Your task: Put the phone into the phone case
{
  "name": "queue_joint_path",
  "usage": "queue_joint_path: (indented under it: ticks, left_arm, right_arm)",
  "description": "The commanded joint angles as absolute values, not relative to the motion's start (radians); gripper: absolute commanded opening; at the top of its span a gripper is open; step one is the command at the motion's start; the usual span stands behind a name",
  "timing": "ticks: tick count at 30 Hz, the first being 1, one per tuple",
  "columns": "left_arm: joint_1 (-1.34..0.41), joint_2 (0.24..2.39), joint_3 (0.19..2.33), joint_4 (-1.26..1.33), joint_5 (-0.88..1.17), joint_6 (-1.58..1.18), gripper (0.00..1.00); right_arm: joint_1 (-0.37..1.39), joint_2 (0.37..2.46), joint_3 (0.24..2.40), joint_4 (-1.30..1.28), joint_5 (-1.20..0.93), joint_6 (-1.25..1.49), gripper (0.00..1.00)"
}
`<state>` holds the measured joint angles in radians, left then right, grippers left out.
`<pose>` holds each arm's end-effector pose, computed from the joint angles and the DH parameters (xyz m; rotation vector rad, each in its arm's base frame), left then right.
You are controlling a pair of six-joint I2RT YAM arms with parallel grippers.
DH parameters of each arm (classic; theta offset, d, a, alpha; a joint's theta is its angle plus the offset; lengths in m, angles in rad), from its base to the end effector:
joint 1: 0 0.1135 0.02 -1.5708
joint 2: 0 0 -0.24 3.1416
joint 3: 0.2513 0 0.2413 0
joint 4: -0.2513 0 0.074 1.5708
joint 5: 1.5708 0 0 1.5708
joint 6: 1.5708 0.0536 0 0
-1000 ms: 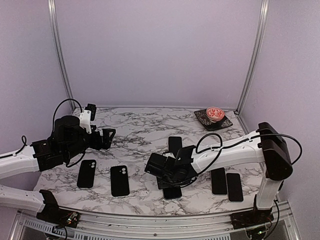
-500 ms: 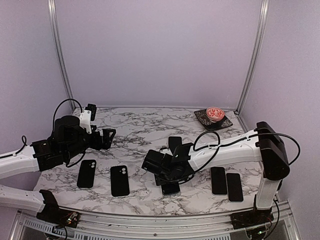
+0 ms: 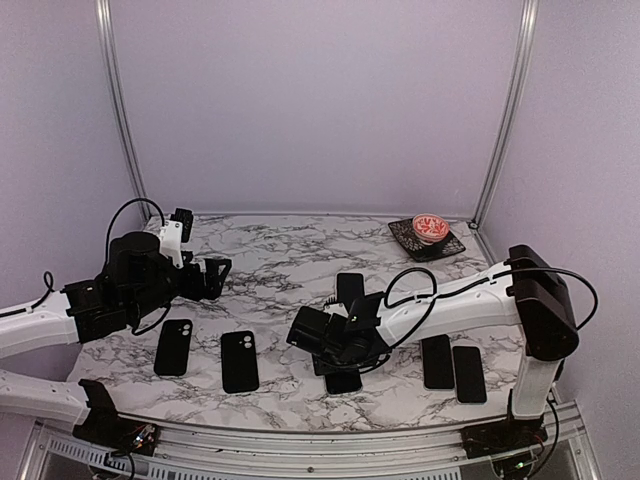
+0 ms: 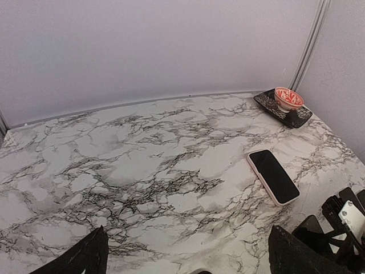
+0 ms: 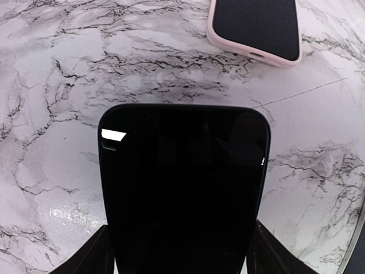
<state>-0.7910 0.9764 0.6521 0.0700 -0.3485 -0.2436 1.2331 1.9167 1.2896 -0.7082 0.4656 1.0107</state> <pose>0.1864 -0.1625 0.2634 0.2524 1.8117 -0.4158 0.1401 0.3263 0.1322 -0.2179 2.6147 0.0097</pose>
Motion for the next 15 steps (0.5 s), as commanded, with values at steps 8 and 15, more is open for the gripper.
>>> queue_joint_path:
  ticks: [8, 15]
  left_arm:
    - [-0.783, 0.968, 0.644, 0.091, -0.348, -0.241, 0.99]
    - [-0.781, 0.971, 0.643, 0.091, -0.345, -0.244, 0.99]
  right_arm:
    - [1.237, 1.907, 1.254, -0.686, 0.38, 1.061, 0.31]
    - [1.24, 1.929, 1.26, -0.676, 0.343, 1.05, 0.36]
